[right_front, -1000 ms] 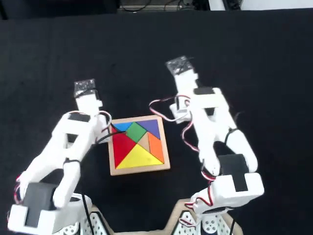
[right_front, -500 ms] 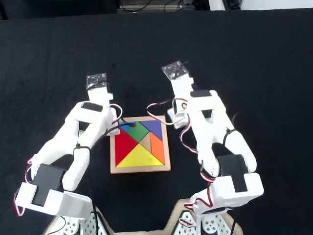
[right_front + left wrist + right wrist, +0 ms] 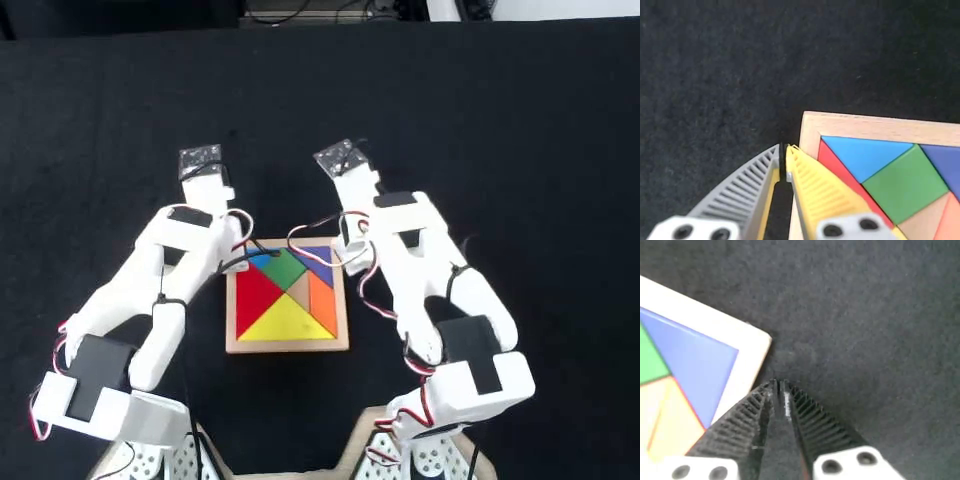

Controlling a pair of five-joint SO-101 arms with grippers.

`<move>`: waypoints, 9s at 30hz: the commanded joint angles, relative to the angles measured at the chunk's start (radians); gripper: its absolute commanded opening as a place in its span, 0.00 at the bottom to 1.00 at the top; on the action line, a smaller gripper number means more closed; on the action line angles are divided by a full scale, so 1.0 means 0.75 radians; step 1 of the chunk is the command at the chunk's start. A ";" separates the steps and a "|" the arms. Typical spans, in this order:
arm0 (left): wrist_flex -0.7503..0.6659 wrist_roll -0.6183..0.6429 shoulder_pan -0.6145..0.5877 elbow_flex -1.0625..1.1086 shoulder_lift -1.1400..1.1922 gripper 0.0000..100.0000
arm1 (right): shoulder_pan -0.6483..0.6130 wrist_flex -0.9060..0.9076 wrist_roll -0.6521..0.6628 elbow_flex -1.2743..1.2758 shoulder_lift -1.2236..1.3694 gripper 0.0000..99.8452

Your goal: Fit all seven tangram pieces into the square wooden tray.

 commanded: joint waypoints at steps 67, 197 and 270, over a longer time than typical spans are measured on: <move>-0.203 -0.489 -0.527 0.654 -1.753 0.03 | 0.252 -0.305 -0.299 0.672 -1.869 0.01; 0.597 -0.421 -0.422 1.339 -2.269 0.03 | 0.217 0.530 -0.561 1.458 -2.546 0.01; 0.597 -0.421 -0.422 1.339 -2.269 0.03 | 0.217 0.530 -0.561 1.458 -2.546 0.01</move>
